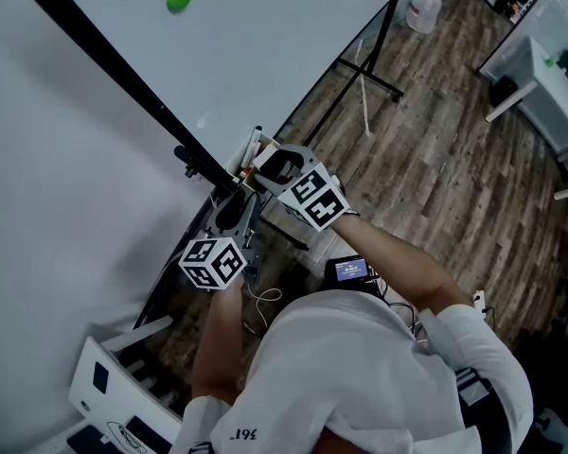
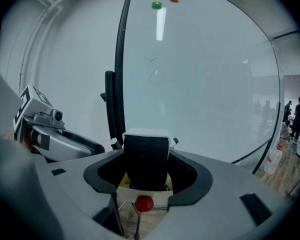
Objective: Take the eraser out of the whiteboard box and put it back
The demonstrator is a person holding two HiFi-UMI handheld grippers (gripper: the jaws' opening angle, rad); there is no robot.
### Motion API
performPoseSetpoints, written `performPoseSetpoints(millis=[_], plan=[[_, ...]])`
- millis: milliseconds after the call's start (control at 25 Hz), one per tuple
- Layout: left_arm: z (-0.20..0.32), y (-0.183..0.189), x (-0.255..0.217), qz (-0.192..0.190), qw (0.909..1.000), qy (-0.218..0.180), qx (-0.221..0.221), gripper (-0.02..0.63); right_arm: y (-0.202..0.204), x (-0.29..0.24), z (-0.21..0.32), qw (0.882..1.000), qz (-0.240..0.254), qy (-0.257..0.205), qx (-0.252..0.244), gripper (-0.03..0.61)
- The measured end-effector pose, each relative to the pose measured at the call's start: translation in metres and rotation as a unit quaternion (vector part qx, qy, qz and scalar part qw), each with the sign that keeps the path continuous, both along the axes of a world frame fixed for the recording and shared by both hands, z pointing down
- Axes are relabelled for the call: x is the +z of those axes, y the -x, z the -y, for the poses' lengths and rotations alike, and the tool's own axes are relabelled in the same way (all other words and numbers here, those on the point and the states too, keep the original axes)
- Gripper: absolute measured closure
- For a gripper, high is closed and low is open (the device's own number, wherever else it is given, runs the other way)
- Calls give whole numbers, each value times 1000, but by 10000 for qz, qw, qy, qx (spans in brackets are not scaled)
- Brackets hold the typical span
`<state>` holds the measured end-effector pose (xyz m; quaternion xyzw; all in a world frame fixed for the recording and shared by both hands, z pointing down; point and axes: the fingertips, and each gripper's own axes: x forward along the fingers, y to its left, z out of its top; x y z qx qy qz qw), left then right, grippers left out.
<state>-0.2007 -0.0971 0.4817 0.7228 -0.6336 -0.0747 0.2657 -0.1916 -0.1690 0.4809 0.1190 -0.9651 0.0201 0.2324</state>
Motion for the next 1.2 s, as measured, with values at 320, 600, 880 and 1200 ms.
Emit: performPoseSetpoints(millis=[320, 600, 880, 1200], plan=[[0, -1, -17, -35, 9999, -166, -16, 476, -8, -24, -1, 9993, 352, 57, 72, 316], [2, -6, -24, -64, 9997, -235, 19, 476, -17, -41, 0, 9984, 547, 58, 124, 316], [4, -10, -35, -17, 9994, -341, 38, 476, -31, -55, 3, 9974, 692, 82, 196, 314], [3, -19, -53, 11, 9986, -514, 108, 476, -49, -86, 2, 9946, 996, -32, 305, 314]])
